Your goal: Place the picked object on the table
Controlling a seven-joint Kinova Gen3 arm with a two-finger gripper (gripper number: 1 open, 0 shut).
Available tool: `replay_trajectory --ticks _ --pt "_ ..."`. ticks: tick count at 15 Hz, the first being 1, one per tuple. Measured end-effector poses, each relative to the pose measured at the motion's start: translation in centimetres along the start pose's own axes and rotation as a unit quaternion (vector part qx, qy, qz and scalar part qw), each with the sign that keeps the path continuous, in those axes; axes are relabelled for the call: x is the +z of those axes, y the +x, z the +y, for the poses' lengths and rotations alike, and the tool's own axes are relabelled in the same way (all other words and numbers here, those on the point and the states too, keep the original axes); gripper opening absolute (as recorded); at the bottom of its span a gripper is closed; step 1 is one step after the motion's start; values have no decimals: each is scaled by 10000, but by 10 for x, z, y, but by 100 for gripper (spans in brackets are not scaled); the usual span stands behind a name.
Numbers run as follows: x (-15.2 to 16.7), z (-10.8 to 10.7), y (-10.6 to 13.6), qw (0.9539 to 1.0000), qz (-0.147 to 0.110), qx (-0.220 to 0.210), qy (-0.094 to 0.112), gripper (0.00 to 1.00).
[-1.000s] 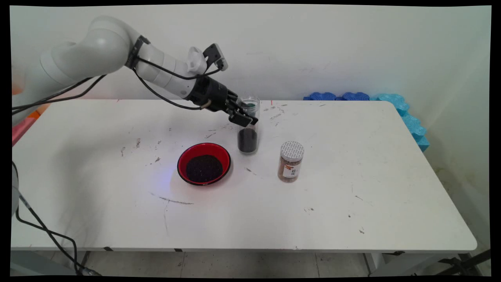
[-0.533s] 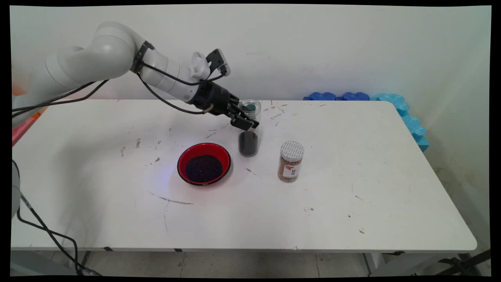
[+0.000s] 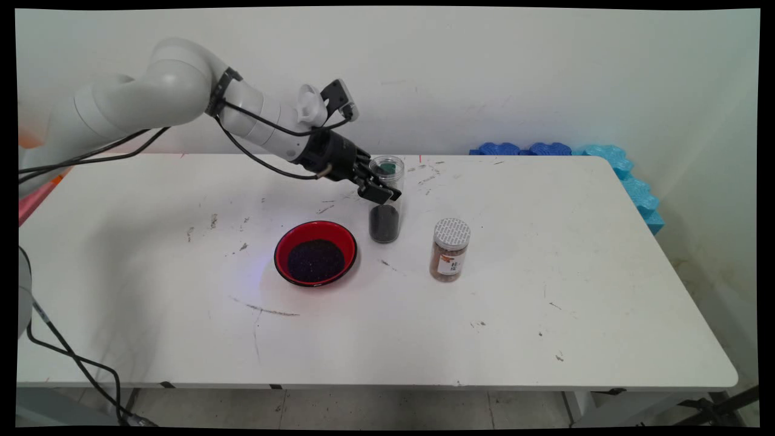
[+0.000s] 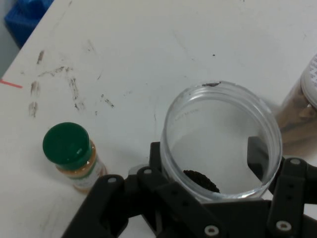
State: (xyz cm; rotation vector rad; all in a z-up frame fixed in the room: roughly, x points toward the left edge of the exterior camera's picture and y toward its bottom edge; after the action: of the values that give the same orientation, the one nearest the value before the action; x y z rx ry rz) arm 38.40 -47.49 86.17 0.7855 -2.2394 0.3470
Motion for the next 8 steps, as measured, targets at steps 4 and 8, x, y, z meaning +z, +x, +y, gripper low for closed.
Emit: replay_trajectory --ticks 4,8 --pt "2 1 -1 10000 -15 -31 4 0" --pt "3 1 -2 10000 -22 -70 8 100"
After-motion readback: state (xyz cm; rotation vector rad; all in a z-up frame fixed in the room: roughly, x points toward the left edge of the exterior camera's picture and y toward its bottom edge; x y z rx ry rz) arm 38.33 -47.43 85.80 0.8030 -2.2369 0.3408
